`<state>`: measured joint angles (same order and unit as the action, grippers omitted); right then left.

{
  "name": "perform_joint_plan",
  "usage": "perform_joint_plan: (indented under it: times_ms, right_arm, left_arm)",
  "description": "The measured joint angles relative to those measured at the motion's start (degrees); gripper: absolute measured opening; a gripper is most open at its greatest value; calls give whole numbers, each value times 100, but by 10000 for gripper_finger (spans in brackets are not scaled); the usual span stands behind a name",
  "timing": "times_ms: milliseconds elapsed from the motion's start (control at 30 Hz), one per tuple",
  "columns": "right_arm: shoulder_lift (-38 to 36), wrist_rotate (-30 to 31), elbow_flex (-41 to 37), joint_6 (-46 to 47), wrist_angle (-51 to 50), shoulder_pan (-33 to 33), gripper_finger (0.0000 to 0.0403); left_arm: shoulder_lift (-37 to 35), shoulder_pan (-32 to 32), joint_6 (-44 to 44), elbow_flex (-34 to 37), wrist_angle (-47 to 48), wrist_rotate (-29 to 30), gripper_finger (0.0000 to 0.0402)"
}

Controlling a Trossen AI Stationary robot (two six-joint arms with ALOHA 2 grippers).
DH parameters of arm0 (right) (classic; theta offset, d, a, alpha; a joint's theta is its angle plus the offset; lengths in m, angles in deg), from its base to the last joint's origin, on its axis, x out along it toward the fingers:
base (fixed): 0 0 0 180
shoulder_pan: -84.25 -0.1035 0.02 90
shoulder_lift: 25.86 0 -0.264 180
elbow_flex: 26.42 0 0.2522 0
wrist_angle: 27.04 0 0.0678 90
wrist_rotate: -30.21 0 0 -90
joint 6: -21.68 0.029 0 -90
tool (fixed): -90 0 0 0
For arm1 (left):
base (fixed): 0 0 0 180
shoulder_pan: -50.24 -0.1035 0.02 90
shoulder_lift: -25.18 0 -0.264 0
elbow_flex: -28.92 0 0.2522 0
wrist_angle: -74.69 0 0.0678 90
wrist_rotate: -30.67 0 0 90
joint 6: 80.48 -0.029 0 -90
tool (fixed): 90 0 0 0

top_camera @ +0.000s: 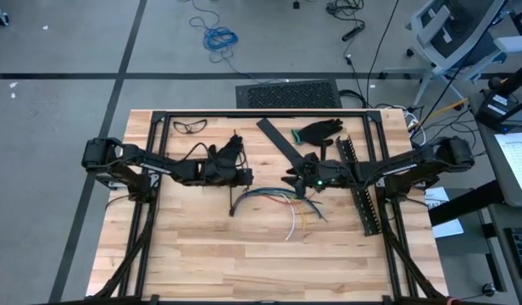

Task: Ziptie cables
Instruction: Wrap the black zip tie on the cable

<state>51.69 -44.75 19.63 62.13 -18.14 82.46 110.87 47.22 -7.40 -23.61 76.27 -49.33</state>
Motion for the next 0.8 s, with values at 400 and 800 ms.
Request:
perform_joint_plan:
  times_ms: [400,800]
  right_arm:
    - [2758,-198,3,710,3679,101,185]
    - [3699,-609,1547,-136,3121,-40,185]
  left_arm:
    - [0,-2,13,-2,-712,-1,0]
    - [0,0,57,-2,-709,-136,0]
